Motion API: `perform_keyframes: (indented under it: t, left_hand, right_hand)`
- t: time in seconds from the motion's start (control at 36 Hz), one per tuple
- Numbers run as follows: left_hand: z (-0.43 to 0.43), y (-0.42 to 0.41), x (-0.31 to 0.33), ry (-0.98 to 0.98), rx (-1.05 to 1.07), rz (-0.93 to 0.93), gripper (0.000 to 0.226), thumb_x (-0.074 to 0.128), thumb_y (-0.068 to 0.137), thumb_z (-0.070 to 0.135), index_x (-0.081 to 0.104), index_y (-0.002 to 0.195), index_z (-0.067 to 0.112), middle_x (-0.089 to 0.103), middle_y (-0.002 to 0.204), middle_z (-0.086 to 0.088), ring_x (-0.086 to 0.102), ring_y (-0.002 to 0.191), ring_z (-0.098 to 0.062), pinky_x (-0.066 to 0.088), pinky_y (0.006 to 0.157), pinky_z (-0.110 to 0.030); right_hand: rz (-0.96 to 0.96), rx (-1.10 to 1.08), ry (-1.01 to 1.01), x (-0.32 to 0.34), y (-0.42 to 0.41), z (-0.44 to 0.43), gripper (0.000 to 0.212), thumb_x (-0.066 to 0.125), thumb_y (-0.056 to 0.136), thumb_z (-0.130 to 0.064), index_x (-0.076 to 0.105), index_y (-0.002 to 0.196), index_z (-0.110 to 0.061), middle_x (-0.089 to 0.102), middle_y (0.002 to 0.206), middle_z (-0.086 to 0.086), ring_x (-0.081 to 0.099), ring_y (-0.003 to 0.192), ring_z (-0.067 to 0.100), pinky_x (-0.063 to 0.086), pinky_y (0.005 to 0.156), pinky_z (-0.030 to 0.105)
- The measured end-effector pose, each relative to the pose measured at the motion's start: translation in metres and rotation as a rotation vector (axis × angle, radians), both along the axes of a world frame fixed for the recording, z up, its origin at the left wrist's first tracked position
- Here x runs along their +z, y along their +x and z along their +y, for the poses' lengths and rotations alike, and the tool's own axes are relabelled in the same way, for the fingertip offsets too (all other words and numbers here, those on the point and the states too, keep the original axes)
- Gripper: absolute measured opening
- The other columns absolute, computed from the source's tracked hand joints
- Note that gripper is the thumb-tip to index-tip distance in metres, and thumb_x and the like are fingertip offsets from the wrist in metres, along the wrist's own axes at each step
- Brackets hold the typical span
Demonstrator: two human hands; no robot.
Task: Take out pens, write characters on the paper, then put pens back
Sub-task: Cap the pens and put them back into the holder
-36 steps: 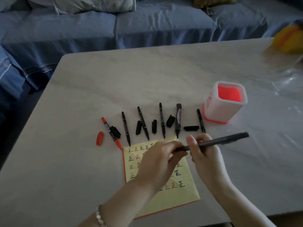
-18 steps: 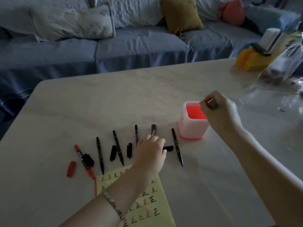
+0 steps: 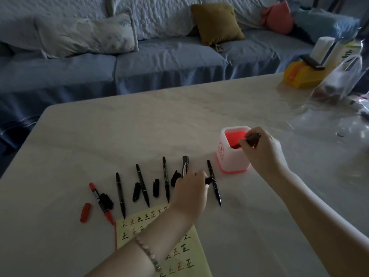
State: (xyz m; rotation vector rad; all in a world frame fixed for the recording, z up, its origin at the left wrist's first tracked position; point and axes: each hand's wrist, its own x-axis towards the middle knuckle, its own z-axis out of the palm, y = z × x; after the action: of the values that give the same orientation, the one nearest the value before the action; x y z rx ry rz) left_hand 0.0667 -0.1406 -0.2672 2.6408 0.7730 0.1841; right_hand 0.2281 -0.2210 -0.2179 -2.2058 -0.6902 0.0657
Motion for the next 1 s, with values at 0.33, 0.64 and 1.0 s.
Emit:
perform_keyframes:
  t: [0.33, 0.64, 1.0]
  left_hand:
    - [0.009, -0.066, 0.010, -0.287, 0.182, -0.251, 0.008, 0.045, 0.094, 0.025, 0.049, 0.097, 0.031, 0.057, 0.077, 0.013, 0.055, 0.068, -0.001, 0.041, 0.058, -0.018]
    - [0.007, -0.103, 0.004, -0.314, 0.196, -0.330, 0.009, 0.052, 0.092, 0.022, 0.053, 0.099, 0.027, 0.056, 0.076, 0.016, 0.055, 0.066, 0.004, 0.042, 0.054, -0.010]
    - [-0.003, -0.116, 0.011, -0.674, 0.272, -0.423, 0.005, 0.052, 0.092, 0.026, 0.053, 0.094, 0.030, 0.060, 0.076, 0.006, 0.050, 0.056, -0.001, 0.043, 0.052, -0.013]
  right_hand:
    - [-0.039, -0.073, 0.210, -0.006, -0.063, -0.030, 0.009, 0.063, 0.079, -0.015, 0.058, 0.086, -0.019, 0.052, 0.061, -0.008, 0.049, 0.057, 0.005, 0.035, 0.053, 0.014]
    - [0.135, 0.109, -0.426, -0.061, -0.075, 0.017, 0.032, 0.062, 0.081, -0.024, 0.055, 0.109, -0.009, 0.059, 0.105, 0.009, 0.056, 0.095, 0.030, 0.047, 0.074, 0.034]
    - [0.623, 0.185, 0.410, -0.016, -0.119, -0.004, 0.007, 0.052, 0.088, -0.002, 0.055, 0.086, -0.008, 0.058, 0.061, 0.004, 0.052, 0.046, 0.008, 0.042, 0.044, 0.017]
